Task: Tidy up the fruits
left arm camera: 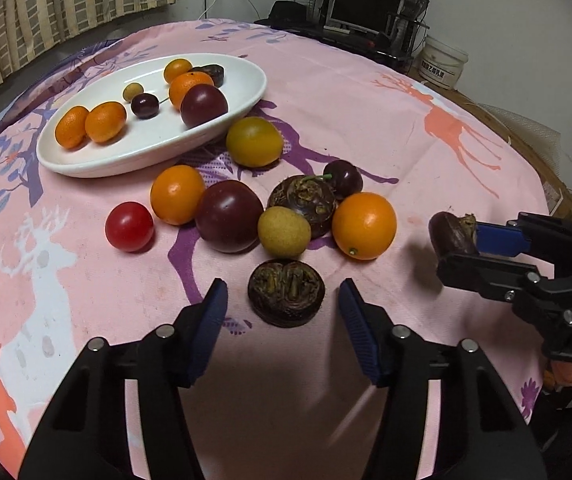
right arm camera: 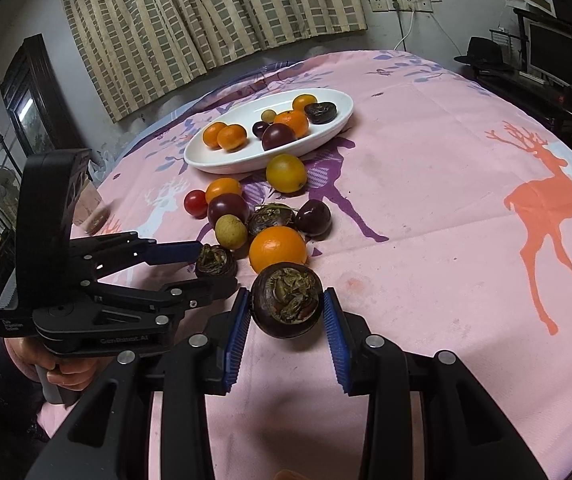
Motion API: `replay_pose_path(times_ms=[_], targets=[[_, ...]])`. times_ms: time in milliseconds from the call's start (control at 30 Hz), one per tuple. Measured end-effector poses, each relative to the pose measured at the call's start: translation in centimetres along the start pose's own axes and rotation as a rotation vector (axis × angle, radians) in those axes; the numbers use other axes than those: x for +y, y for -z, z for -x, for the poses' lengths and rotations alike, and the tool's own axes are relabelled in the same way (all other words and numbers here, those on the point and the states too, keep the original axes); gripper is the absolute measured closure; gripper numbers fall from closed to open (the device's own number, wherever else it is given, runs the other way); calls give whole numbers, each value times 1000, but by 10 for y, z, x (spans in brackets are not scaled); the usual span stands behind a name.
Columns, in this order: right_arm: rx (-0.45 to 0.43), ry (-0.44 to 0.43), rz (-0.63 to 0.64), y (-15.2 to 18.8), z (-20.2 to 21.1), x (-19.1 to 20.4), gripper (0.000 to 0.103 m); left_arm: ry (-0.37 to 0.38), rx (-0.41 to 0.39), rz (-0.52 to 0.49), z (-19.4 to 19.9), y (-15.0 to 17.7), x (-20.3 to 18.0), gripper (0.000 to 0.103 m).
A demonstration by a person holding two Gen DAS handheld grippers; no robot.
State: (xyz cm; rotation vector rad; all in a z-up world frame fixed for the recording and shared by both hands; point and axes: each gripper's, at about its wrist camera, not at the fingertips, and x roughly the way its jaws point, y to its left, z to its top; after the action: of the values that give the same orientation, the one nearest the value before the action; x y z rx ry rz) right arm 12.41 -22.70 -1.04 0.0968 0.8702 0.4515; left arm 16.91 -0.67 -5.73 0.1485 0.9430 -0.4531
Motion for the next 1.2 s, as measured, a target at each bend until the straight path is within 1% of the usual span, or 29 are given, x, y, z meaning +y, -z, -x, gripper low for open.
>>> replay_pose_path(times_ms=[33,133,167,267,400,467,567,600,633,667,733,800,833,867,900,933,967,1033,1133,1200], targets=[[1,0,1,0,0,0,66,-5,-1,-2,0,-1,0,51],[2,-1,2,0,0,-1,66,-10,-8,-5,1,-1,1,60],[0,1,1,0,0,-1,66,-7,-9,-7,1,-1,1,65],[-4,5,-5,0,1,-4,66,-21,-9,-16,4,0,-1,66],[-16,18,-7,-5,7,-9,66,29,-9,15,12,1,2,66],[-31,26,2,-14,10,-9,66,46,-32,31,22,-4,8,66],[-77,22,35,-36,13,-3,67,48,-95,63,40,-21,24,66],[-100,16,50,-46,14,0,68,40,-118,75,45,-28,32,66],[-122,8,74,-58,11,3,73,24,-141,86,49,-37,40,66],[-127,11,90,-68,7,7,76,-4,-163,100,52,-46,50,66],[-128,29,118,-86,-1,11,76,-44,-179,141,51,-61,68,66],[-128,11,121,-91,4,8,75,-39,-188,193,52,-66,85,66],[-116,-5,122,-90,8,5,67,-34,-194,205,53,-65,89,66],[-91,-11,134,-83,13,1,56,-32,-199,214,54,-64,94,66],[-73,0,148,-75,16,-2,53,-28,-198,220,54,-63,97,66],[-47,14,163,-65,15,-3,52,-22,-195,228,53,-64,100,66],[7,23,170,-50,11,-6,53,-15,-193,235,52,-63,102,66],[87,33,157,-28,1,-12,53,-8,-183,244,49,-62,105,66],[118,62,150,-12,-10,-13,53,-13,-176,245,47,-61,104,66],[131,50,154,-8,-14,-9,60,-16,-180,241,48,-60,102,66]])
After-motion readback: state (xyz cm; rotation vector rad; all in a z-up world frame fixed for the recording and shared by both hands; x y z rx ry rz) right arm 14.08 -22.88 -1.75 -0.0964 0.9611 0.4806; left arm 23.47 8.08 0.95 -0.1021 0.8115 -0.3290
